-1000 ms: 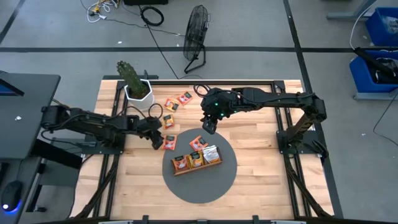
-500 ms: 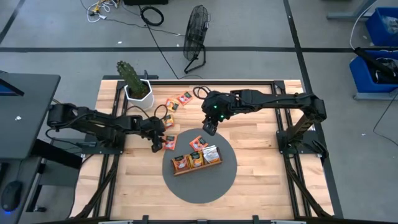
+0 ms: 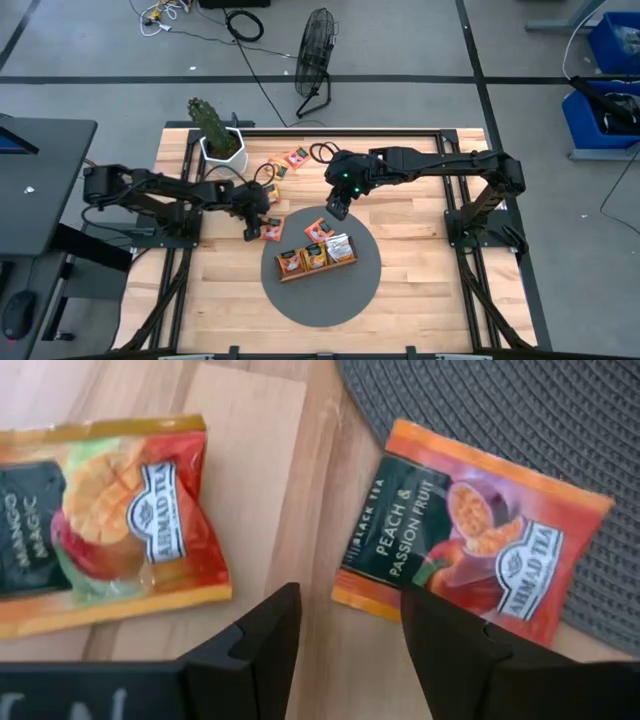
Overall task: Pick & Place Tea
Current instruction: Put the bottom left orange tea bag into the left section of the wooden organizer
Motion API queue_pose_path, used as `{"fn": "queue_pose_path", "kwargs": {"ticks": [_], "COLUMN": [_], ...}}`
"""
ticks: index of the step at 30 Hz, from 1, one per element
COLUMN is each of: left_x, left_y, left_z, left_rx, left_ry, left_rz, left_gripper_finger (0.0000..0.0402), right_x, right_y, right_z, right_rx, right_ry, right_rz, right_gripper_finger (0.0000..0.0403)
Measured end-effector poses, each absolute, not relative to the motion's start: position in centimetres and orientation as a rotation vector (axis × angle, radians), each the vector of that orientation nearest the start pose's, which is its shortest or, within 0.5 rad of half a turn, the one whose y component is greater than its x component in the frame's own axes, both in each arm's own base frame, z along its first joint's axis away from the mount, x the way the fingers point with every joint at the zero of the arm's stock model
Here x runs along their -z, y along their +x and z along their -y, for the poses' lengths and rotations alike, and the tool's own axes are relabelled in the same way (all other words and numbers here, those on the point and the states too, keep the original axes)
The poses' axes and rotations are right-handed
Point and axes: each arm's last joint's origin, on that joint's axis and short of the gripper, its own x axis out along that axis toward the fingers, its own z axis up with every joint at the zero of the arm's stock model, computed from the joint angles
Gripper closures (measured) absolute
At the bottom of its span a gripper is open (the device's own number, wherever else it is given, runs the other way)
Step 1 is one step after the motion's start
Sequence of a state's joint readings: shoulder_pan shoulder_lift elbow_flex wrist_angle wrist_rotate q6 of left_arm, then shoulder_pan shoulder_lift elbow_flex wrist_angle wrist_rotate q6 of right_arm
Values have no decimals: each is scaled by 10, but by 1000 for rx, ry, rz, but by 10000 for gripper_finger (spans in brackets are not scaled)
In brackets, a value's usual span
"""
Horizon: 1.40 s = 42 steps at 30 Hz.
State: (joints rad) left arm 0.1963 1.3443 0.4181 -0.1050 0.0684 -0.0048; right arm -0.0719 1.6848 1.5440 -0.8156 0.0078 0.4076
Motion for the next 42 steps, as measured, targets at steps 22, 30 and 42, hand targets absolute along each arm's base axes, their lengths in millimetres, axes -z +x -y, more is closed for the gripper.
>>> {"fn": "queue_pose_path", "kwargs": {"ticks": [22,30,42], "left_x": [-111,-144,-153], "left_y": [206,217,220], "left_z": [-28,-28,-21], "left_rx": [-121,-33,70], "left_ry": [-342,-324,-196], "left_rz": [-1059,-976,-1065], "left_gripper_finger": [398,398,348], "right_x": [-312,-313,-313], "right_y": [356,356,356], "right_z": [26,25,24], "right_rx": [270,277,282], "right_ry": [410,428,441], "right_rz": [-919,-917,-915], "right_gripper_finger": [234,234,234]}}
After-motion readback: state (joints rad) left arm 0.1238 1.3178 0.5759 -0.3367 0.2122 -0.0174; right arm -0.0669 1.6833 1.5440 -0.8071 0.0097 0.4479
